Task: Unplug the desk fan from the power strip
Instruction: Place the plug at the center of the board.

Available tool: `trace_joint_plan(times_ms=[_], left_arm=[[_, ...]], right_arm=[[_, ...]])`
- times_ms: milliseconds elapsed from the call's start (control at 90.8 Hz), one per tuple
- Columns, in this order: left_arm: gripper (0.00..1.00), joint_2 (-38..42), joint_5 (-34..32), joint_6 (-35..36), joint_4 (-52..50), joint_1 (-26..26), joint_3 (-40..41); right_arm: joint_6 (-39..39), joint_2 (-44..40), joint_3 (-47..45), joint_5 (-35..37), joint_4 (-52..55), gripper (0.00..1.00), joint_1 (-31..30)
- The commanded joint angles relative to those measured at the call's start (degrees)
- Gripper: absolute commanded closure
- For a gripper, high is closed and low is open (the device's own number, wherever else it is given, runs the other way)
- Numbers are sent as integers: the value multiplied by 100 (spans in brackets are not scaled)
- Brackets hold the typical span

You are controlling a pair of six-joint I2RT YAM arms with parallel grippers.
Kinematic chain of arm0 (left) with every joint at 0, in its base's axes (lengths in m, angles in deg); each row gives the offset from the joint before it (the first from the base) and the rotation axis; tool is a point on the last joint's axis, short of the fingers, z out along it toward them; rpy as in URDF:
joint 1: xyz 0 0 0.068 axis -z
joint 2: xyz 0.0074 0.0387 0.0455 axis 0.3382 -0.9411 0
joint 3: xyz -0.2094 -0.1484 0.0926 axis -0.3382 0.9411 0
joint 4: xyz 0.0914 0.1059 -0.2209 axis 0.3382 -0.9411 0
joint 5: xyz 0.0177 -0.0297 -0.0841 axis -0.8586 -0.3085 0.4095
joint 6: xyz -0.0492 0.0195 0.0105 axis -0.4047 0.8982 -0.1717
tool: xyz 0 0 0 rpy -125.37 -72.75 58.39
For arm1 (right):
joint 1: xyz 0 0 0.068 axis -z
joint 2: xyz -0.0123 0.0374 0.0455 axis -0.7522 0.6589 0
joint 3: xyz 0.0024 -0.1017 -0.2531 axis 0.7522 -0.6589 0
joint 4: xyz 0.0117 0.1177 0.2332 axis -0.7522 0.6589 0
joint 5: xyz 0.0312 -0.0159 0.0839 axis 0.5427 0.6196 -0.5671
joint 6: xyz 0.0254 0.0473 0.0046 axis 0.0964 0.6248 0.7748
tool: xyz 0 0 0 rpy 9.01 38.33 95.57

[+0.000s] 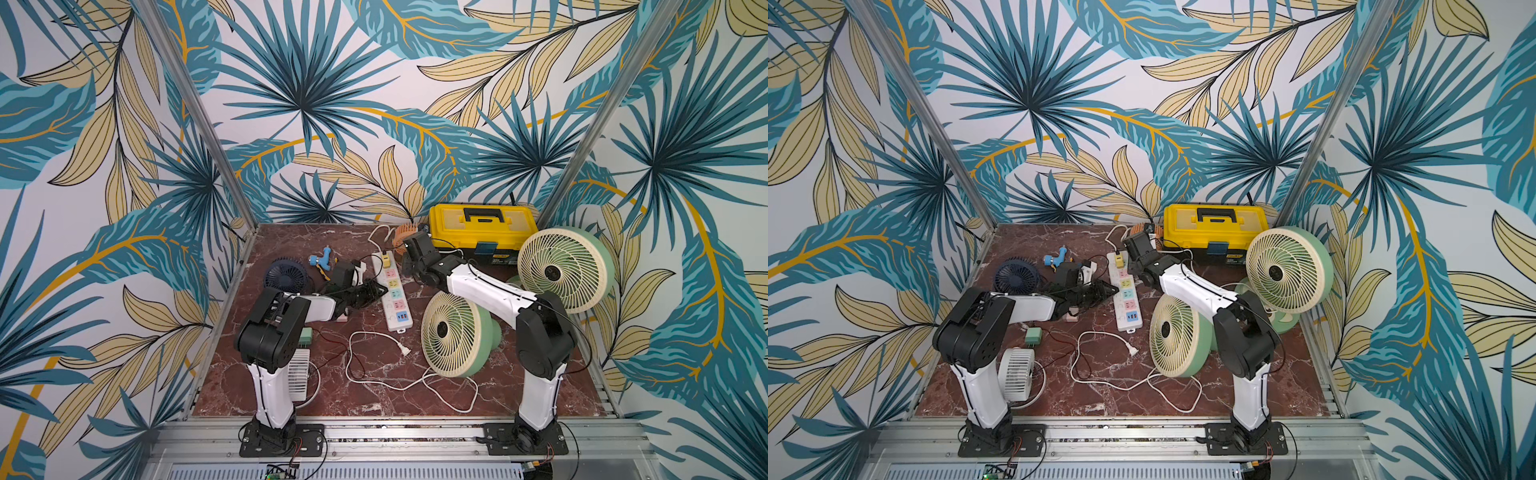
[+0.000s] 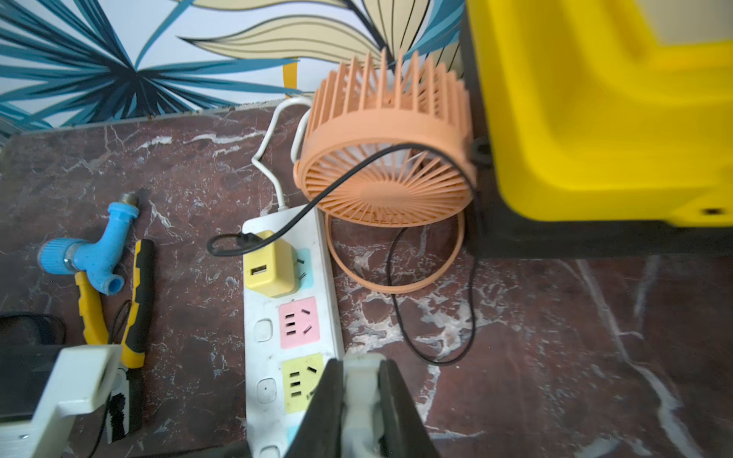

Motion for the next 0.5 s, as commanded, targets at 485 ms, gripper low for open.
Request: trace_joint_plan(times_ms=[485], left_arm=[[65,322,-7,-2,-308,-57,212]], right_arm=[[243,-779,-1537,211,-79,93,1320]])
